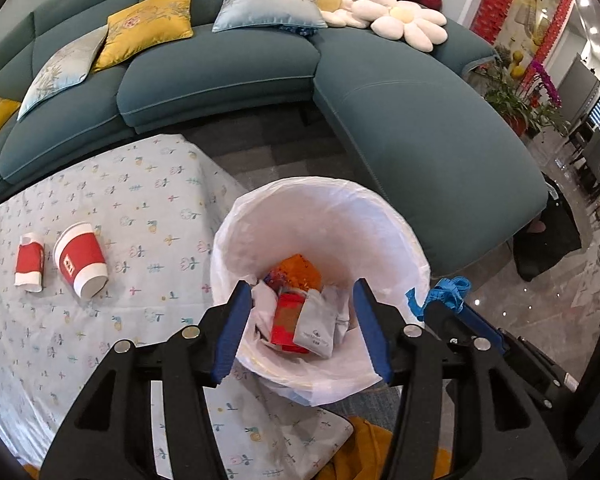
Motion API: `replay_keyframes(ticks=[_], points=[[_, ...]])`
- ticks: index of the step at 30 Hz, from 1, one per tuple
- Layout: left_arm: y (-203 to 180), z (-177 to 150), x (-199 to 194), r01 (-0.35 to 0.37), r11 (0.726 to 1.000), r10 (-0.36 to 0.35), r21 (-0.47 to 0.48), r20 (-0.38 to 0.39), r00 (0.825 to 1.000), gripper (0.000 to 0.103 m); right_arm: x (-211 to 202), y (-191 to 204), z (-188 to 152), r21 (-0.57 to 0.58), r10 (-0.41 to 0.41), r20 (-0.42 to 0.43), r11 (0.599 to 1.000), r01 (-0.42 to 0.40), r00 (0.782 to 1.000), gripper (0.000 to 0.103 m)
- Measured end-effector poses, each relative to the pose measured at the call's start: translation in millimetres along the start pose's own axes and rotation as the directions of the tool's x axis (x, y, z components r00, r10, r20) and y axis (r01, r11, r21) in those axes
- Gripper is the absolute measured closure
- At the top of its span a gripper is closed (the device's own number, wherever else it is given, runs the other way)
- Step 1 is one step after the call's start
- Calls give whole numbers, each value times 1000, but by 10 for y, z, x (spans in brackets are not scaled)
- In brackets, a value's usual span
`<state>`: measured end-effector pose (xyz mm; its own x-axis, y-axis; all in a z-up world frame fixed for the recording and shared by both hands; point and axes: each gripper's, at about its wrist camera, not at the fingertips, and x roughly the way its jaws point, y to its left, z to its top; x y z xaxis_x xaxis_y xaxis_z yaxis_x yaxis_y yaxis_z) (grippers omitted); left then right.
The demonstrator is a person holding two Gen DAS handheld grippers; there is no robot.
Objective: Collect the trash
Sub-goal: 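Open both tools to drop the pouch and cord into the bin, then move both open tools back over the table toward the cups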
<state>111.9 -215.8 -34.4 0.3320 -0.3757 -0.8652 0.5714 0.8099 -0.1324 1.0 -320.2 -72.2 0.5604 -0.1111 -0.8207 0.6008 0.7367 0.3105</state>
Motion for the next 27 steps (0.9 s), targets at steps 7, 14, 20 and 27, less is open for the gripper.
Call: replay_keyframes(ticks=[7,14,20,27], points=[[138,-42,-5,-28,999,28,-25,-3,1000,50,36,149,22,-32,8,-8,999,-8,1000,79],[338,-64,-16,-65,996,65,-62,1,998,41,58,297,62,-59,9,1,998,-9,1000,75],[545,-94,-29,-96,990,97,-102,0,995,37,66,384,61,-66,3,2,998,-2,1000,67],[730,-169,-76,-101,986,101,-136,-5,995,36,45,526,-1,-89,-4,-6,996,4,1000,65]])
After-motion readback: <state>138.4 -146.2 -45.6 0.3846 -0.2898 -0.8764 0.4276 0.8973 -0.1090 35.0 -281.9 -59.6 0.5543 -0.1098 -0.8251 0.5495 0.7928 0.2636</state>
